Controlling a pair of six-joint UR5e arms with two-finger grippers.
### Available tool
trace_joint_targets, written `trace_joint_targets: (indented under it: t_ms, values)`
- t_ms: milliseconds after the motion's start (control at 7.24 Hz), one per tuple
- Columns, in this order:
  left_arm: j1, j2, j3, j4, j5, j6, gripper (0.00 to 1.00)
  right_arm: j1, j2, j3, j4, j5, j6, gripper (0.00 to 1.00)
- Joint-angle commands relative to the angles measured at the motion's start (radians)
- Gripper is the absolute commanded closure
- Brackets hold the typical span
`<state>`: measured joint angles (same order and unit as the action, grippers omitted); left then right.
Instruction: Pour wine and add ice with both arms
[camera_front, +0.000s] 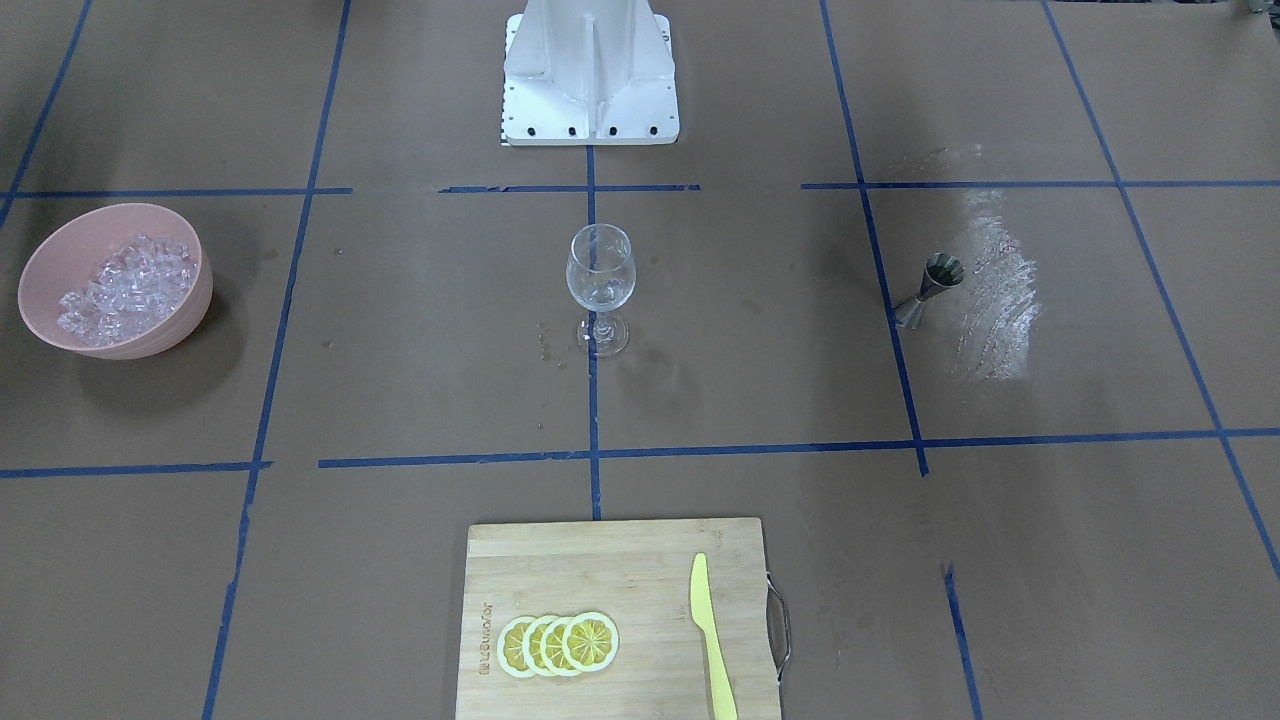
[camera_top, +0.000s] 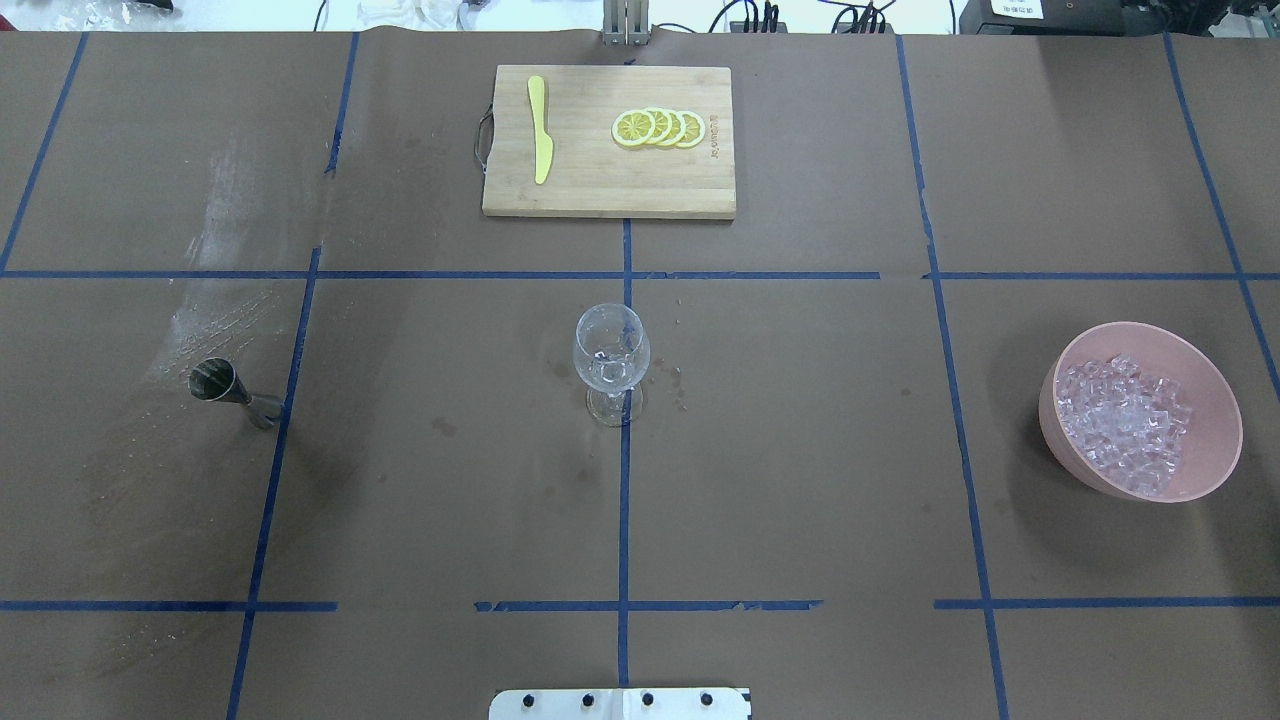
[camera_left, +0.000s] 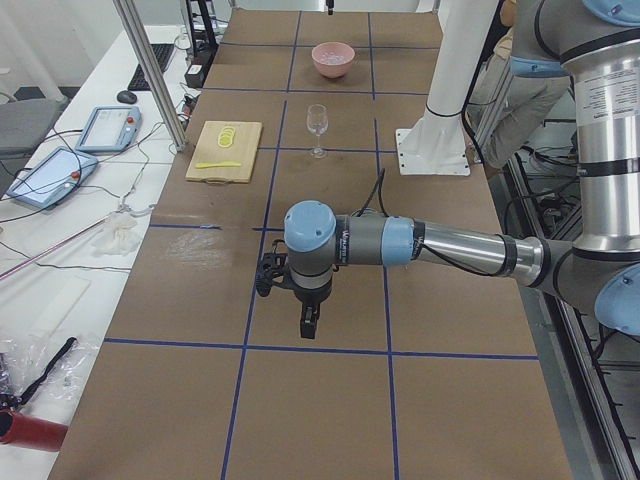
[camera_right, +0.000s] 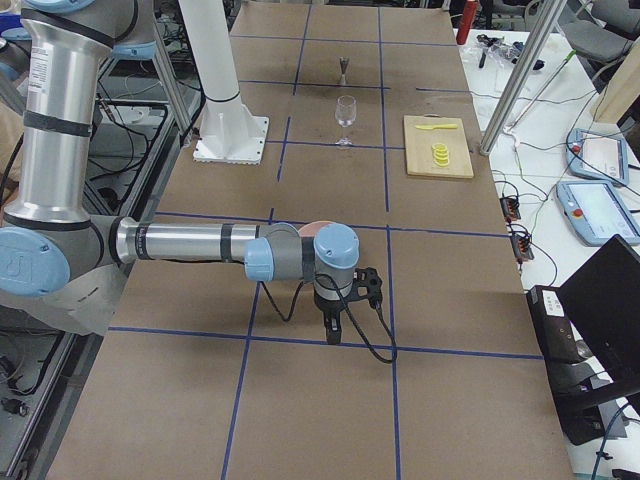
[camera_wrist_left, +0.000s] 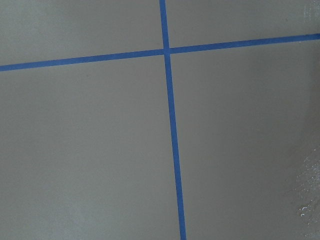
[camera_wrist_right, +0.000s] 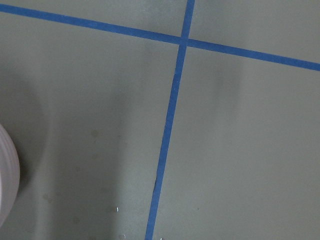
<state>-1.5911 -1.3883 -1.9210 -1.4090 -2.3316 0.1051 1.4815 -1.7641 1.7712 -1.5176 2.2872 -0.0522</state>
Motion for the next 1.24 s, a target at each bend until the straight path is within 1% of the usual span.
trace_joint_targets:
  t_ms: [0,414,552,690,828,967,1105]
  values:
    - [0.0,-0.008,-0.01,-0.001,0.0,0.001,0.0,0.0,0.0,0.001,-0.001,0.0,0.002,0.0]
    - [0.003,-0.026,-0.047,-0.008,0.015,-0.005,0.0,0.0,0.006,0.031,0.002,0.005,-0.003,0.0]
    - [0.002,-0.067,-0.05,-0.008,0.005,-0.011,0.0,-0.001,0.024,0.036,0.005,0.017,-0.003,0.0]
    - [0.0,-0.119,-0.05,-0.018,0.0,-0.007,0.0,-0.001,0.073,0.043,0.004,0.015,0.001,0.0]
    - [-0.001,-0.191,-0.04,-0.06,0.0,-0.011,0.0,-0.001,0.084,0.053,0.007,0.017,0.006,0.0]
    - [-0.003,-0.205,-0.053,-0.067,-0.03,-0.011,0.0,-0.003,0.083,0.077,0.101,0.018,0.003,0.0]
    - [-0.027,-0.262,-0.064,-0.106,-0.09,-0.015,0.0,-0.006,0.078,0.077,0.217,0.029,0.009,0.0]
